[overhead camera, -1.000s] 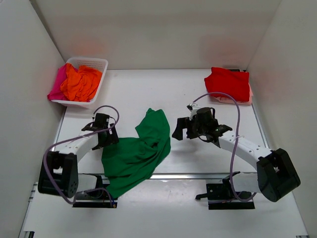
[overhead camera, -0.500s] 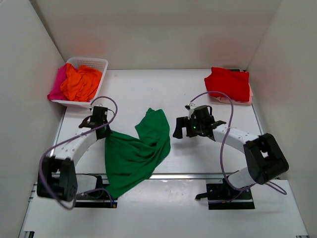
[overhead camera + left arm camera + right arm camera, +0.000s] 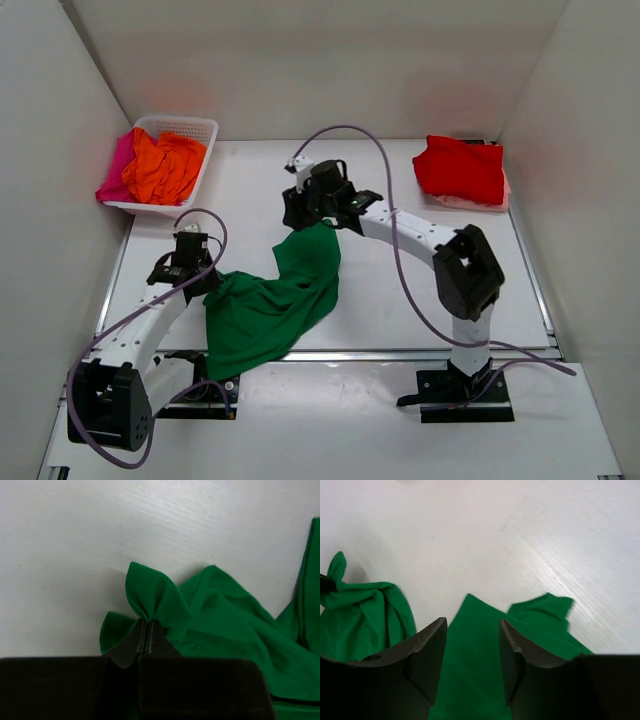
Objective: Fold and stack the t-shirts
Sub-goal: Flatten out the tshirt
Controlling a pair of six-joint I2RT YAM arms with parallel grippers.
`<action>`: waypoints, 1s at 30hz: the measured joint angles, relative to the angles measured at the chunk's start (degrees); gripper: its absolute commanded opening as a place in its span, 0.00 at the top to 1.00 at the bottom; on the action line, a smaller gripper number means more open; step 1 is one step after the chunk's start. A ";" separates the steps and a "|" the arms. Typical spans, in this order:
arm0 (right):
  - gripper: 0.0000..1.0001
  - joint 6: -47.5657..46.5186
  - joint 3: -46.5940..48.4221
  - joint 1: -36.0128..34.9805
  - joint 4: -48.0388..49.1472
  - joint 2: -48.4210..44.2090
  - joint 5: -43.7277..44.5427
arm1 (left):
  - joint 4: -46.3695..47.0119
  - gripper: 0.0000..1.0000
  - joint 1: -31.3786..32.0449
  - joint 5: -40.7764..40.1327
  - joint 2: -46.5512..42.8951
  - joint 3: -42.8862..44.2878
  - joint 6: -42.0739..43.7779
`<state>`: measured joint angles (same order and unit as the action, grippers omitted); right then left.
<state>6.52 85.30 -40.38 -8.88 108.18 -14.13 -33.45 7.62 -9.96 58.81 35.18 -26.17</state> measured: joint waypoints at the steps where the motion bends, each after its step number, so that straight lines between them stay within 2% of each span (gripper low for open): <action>1: 0.57 -0.61 1.77 -0.81 -0.24 1.84 -0.09 | -0.63 1.00 0.00 0.28 -0.07 -0.61 -0.04; 6: 0.54 -2.27 8.04 -3.45 -3.82 12.41 -1.51 | -1.16 1.00 -0.35 1.62 -1.51 -0.96 -0.04; 11: 0.38 -3.63 10.99 -4.74 -8.07 19.39 -1.40 | -0.68 1.00 -1.29 2.54 -2.64 -1.11 0.04; 13: 0.35 -4.20 13.20 -5.38 -9.44 20.09 -0.55 | -0.39 1.00 -1.46 2.82 -2.75 -1.22 0.04; 17: 0.35 -5.20 16.59 -6.99 -11.65 22.58 1.64 | 0.42 1.00 -1.53 3.54 -3.21 -2.19 0.02; 21: 0.41 -6.47 17.03 -8.28 -12.39 22.93 4.00 | 0.85 1.00 -1.68 3.91 -3.80 -2.99 0.04; 25: 0.45 -8.09 21.62 -9.42 -16.06 25.35 7.82 | 1.03 1.00 -1.86 4.09 -4.24 -3.08 0.09; 26: 0.47 -8.35 22.69 -9.84 -16.96 25.92 9.22 | 1.05 1.00 -1.90 4.11 -4.42 -3.08 0.13; 28: 0.66 -9.14 23.91 -10.40 -18.34 26.58 11.39 | 1.07 1.00 -1.95 4.24 -5.01 -3.10 0.13; 29: 1.00 -9.35 25.68 -10.91 -19.52 27.56 13.09 | 1.38 1.00 -2.05 4.31 -5.77 -3.28 0.04; 30: 1.00 -9.86 26.49 -11.04 -20.35 27.96 13.40 | 1.51 1.00 -2.12 4.37 -6.14 -3.43 0.00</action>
<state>-3.33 111.79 -51.42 -29.23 136.14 -0.73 -31.94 5.50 -5.58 52.66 31.75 -26.17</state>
